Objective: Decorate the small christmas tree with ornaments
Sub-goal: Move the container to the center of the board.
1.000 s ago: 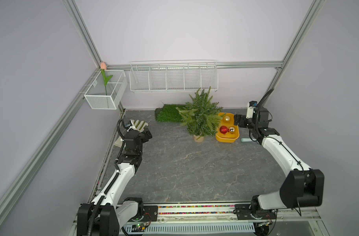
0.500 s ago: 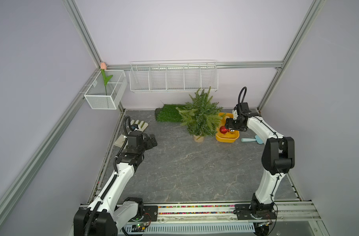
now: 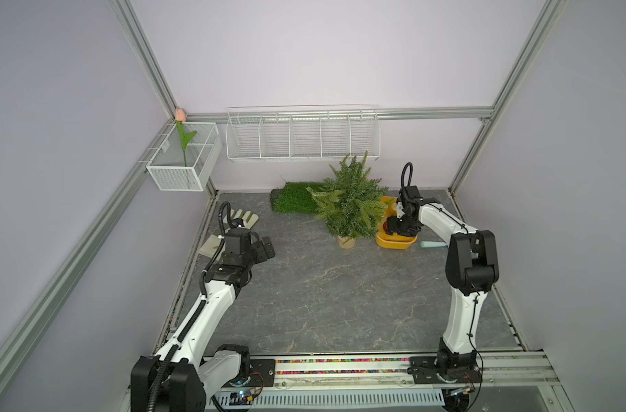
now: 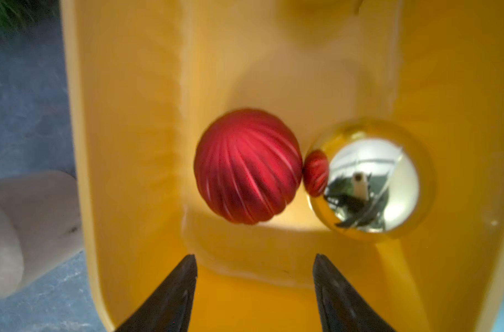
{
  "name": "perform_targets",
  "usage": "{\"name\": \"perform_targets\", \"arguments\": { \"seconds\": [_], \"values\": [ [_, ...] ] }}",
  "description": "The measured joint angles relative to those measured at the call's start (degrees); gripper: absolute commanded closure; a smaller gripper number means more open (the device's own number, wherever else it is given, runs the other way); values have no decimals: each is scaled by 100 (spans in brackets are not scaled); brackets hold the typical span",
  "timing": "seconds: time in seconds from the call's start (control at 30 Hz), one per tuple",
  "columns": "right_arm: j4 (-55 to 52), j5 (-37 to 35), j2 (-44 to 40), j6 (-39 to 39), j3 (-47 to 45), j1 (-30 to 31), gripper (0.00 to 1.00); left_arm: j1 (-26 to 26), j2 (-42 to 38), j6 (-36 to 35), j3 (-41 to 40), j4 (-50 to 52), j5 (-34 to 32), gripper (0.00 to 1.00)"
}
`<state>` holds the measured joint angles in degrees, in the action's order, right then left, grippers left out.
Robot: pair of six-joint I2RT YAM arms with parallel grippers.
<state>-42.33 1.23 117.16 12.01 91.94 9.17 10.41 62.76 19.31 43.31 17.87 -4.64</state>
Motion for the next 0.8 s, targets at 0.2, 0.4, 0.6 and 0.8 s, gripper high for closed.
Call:
{"name": "perform_targets", "arguments": {
  "seconds": [0.2, 0.4, 0.6, 0.8],
  "values": [
    [-55, 136, -330, 0, -533, 33, 32, 0, 129, 0, 9, 74, 22, 1],
    [-98, 389, -870, 22, -1211, 245, 32, 0, 127, 0, 33, 131, 48, 1],
    [-168, 713, -1637, 299, -2184, 780, 32, 0, -2, 11, 33, 275, 96, 1],
    [-157, 922, -2415, 837, -2975, 1543, 33, 24, -153, 46, 33, 479, 208, 1]
  ]
}}
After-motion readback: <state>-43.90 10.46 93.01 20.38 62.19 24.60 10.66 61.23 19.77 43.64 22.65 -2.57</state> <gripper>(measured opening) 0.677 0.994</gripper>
